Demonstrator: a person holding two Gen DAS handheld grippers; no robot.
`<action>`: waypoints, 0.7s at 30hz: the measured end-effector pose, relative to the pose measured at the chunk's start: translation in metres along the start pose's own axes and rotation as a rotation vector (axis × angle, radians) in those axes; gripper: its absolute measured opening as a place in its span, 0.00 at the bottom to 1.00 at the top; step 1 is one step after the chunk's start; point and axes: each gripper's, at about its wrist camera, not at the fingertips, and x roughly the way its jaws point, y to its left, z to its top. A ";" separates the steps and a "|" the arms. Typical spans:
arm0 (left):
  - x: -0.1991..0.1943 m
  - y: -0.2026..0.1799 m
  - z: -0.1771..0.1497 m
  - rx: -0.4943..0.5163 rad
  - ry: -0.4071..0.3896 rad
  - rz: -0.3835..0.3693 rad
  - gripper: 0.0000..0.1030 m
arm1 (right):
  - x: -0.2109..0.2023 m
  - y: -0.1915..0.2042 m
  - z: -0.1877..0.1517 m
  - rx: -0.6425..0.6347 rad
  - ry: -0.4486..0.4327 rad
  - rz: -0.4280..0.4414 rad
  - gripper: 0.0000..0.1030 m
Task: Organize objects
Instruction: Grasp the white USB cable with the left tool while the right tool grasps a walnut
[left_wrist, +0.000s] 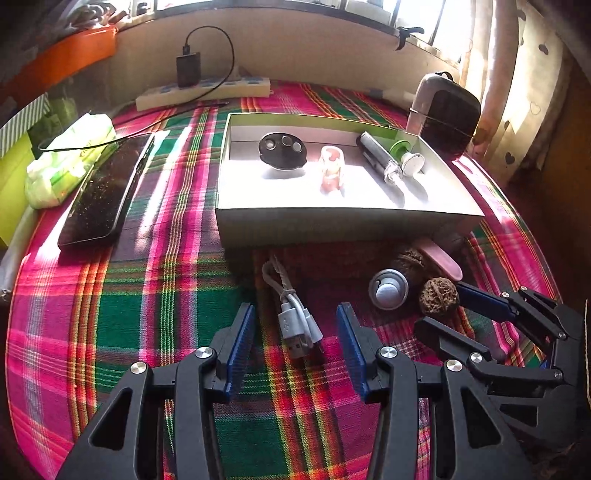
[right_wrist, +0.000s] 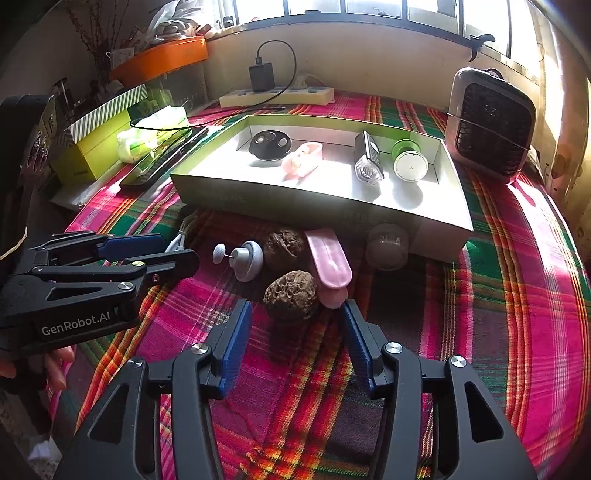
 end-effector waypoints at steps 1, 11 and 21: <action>0.000 -0.001 0.000 0.005 -0.002 0.004 0.43 | 0.000 -0.001 0.000 0.004 0.000 -0.002 0.49; 0.001 0.004 0.000 -0.003 -0.025 0.017 0.31 | 0.000 -0.004 0.003 0.024 -0.004 -0.010 0.45; 0.001 0.007 -0.001 -0.018 -0.030 0.002 0.18 | -0.003 -0.003 0.003 0.023 -0.010 0.001 0.33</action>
